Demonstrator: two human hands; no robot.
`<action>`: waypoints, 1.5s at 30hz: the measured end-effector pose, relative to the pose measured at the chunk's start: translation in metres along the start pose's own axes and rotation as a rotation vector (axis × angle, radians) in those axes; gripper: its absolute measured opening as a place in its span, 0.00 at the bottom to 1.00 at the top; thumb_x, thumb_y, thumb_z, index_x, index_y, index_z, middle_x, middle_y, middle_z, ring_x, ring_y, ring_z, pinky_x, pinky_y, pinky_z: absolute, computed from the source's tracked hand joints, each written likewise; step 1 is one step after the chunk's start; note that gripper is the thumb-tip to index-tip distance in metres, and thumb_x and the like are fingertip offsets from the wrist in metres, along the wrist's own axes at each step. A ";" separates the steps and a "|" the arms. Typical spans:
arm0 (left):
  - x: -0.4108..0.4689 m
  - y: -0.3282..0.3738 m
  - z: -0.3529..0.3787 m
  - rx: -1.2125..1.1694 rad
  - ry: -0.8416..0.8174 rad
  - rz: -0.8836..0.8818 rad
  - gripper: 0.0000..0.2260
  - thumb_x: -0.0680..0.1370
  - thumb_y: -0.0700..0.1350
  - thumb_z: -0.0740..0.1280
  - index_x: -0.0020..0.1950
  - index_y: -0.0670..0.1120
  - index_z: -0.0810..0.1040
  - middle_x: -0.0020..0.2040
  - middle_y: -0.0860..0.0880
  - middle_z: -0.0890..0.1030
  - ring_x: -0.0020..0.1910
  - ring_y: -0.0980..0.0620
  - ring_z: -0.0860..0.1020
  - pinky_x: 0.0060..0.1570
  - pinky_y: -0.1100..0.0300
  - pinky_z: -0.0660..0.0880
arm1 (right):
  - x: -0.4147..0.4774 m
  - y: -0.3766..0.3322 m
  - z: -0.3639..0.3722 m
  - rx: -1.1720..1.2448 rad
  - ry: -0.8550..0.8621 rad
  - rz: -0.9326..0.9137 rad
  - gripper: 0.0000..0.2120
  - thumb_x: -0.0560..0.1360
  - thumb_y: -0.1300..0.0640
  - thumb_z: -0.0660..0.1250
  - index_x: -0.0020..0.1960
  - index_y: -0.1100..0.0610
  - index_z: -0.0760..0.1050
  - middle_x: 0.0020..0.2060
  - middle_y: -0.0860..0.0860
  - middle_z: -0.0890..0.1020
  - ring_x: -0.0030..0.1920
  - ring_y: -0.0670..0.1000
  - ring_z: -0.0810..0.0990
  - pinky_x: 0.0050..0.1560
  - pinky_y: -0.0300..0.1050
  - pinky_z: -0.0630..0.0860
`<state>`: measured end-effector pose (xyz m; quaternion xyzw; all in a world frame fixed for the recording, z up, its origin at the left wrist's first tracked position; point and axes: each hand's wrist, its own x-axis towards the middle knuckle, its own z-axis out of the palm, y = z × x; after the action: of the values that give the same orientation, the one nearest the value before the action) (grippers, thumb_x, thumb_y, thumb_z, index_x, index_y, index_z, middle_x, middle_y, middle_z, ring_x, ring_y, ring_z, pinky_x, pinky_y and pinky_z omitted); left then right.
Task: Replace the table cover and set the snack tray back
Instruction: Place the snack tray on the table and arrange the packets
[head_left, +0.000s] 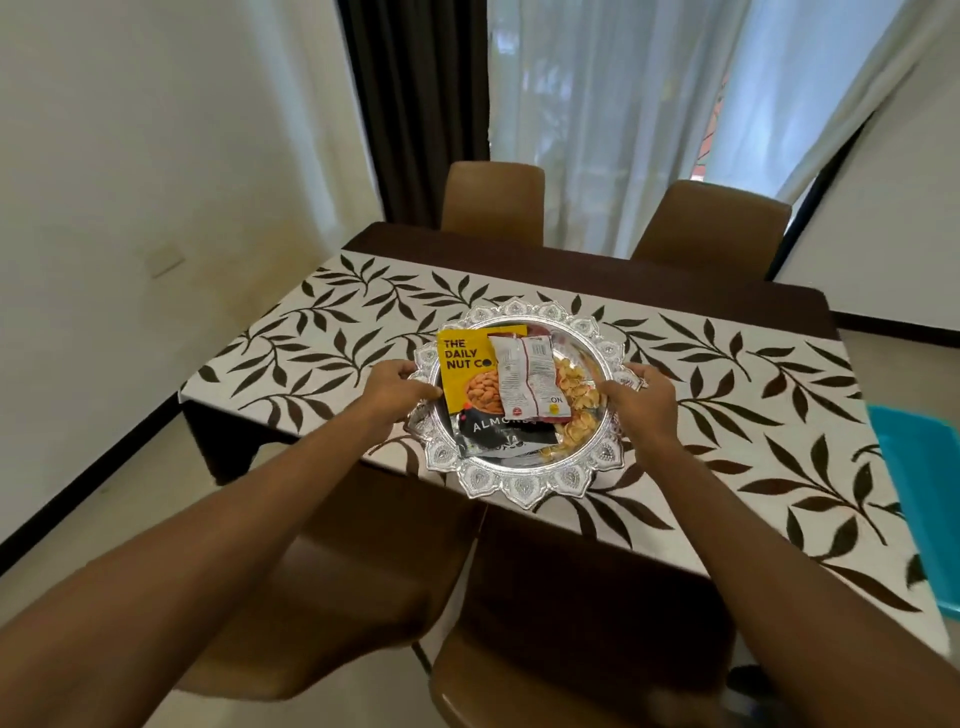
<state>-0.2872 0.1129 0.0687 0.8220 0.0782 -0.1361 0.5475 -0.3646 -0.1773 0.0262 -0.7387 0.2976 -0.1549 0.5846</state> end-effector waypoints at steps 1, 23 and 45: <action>0.013 0.005 0.006 0.002 0.006 0.004 0.13 0.72 0.35 0.76 0.53 0.43 0.78 0.57 0.40 0.81 0.54 0.40 0.81 0.44 0.53 0.75 | 0.014 -0.003 0.001 -0.003 0.000 0.007 0.15 0.73 0.57 0.75 0.57 0.48 0.76 0.45 0.42 0.79 0.51 0.53 0.83 0.56 0.61 0.82; 0.277 0.075 0.060 0.181 -0.163 0.101 0.20 0.72 0.37 0.76 0.63 0.39 0.79 0.62 0.42 0.80 0.59 0.43 0.79 0.54 0.51 0.77 | 0.189 -0.016 0.080 -0.050 0.235 0.080 0.17 0.75 0.54 0.74 0.62 0.51 0.76 0.48 0.45 0.79 0.50 0.49 0.80 0.48 0.47 0.77; 0.292 0.052 0.112 0.711 0.114 0.742 0.22 0.78 0.55 0.67 0.70 0.48 0.74 0.61 0.47 0.76 0.61 0.46 0.71 0.56 0.49 0.70 | 0.205 -0.014 0.145 -0.886 0.162 -0.404 0.20 0.80 0.40 0.62 0.65 0.49 0.77 0.62 0.49 0.79 0.66 0.54 0.73 0.64 0.60 0.66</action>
<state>-0.0103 -0.0167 -0.0171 0.9358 -0.2401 0.0940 0.2405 -0.1186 -0.1909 -0.0233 -0.9448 0.2300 -0.1806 0.1477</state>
